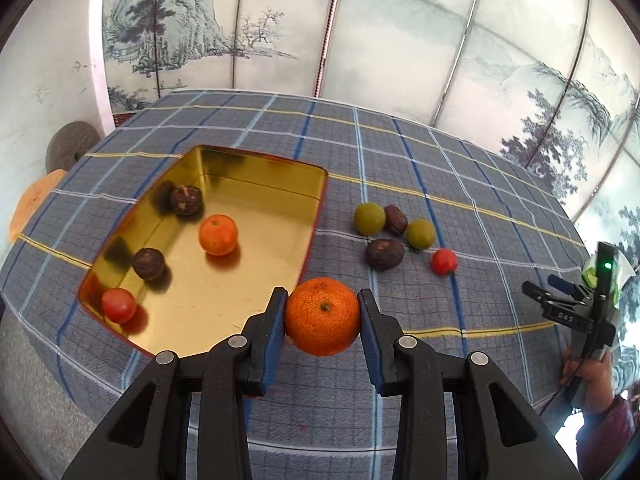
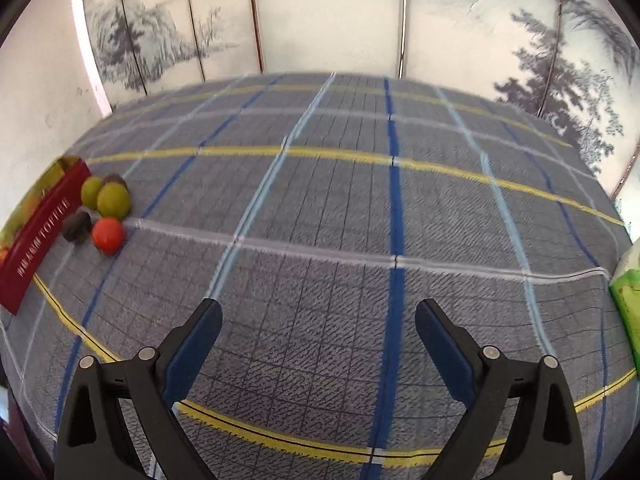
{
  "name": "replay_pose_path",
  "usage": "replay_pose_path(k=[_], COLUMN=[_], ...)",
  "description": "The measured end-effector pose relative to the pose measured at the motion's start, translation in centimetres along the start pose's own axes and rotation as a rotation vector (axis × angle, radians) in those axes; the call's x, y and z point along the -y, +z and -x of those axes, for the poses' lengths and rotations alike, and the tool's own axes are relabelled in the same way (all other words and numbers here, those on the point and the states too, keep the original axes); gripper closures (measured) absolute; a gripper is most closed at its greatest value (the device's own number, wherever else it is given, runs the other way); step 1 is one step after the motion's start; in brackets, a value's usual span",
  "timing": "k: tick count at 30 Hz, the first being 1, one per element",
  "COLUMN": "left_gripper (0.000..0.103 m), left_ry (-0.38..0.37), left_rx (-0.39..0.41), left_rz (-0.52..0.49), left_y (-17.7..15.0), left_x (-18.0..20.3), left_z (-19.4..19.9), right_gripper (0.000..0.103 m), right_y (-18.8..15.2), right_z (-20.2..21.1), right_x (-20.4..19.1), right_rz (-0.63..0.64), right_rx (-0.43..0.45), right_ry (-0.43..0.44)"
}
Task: Organize fruits
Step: 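Carry the tangerine into the tin with the left tool while the right tool grasps a dark fruit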
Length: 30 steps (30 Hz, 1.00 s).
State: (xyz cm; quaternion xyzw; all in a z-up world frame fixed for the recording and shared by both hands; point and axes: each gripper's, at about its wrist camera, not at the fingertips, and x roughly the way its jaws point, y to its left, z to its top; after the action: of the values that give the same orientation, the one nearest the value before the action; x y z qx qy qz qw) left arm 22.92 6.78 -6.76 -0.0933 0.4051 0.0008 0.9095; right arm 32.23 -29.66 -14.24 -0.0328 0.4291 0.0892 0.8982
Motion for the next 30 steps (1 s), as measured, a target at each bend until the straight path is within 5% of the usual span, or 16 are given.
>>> replay_pose_path(k=[1, 2, 3, 6, 11, 13, 17, 22, 25, 30], left_gripper=[0.067, 0.067, 0.067, 0.067, 0.067, 0.067, 0.067, 0.067, 0.067, 0.067], left_ry=[0.002, 0.005, 0.008, 0.008, 0.011, 0.015, 0.021, 0.019, 0.022, 0.034], left_rx=[0.001, 0.003, 0.006, 0.014, 0.008, 0.006, 0.005, 0.0, -0.003, -0.008], left_rz=[-0.001, -0.002, -0.001, 0.006, 0.015, 0.019, 0.029, 0.048, 0.054, 0.048], left_y=[0.0, 0.1, 0.1, 0.2, 0.1, 0.0, 0.0, 0.2, 0.2, 0.4], left_x=[-0.2, -0.3, -0.5, -0.8, -1.6, -1.9, -2.8, -3.6, -4.0, -4.6], left_z=[0.1, 0.2, 0.3, 0.7, 1.0, 1.1, 1.2, 1.0, 0.7, 0.2], right_gripper=[0.035, 0.059, 0.068, 0.068, 0.068, 0.065, 0.039, 0.04, 0.064, 0.068], right_y=[0.0, 0.2, 0.5, 1.7, 3.6, 4.3, 4.8, 5.3, 5.3, 4.3], right_z=[0.7, 1.4, 2.1, 4.0, 1.5, -0.2, -2.4, -4.6, -6.0, -4.6], right_x=[-0.5, -1.8, -3.1, -9.1, -17.8, -19.4, -21.3, -22.5, -22.9, -22.8], right_rz=[0.01, 0.027, 0.047, 0.176, 0.349, 0.353, 0.36, 0.363, 0.38, 0.377], right_rx=[0.031, 0.04, 0.049, 0.089, 0.011, -0.023, -0.027, -0.069, -0.104, -0.063], right_ry=[0.029, 0.087, 0.137, 0.338, 0.478, 0.494, 0.435, 0.428, 0.398, 0.389])
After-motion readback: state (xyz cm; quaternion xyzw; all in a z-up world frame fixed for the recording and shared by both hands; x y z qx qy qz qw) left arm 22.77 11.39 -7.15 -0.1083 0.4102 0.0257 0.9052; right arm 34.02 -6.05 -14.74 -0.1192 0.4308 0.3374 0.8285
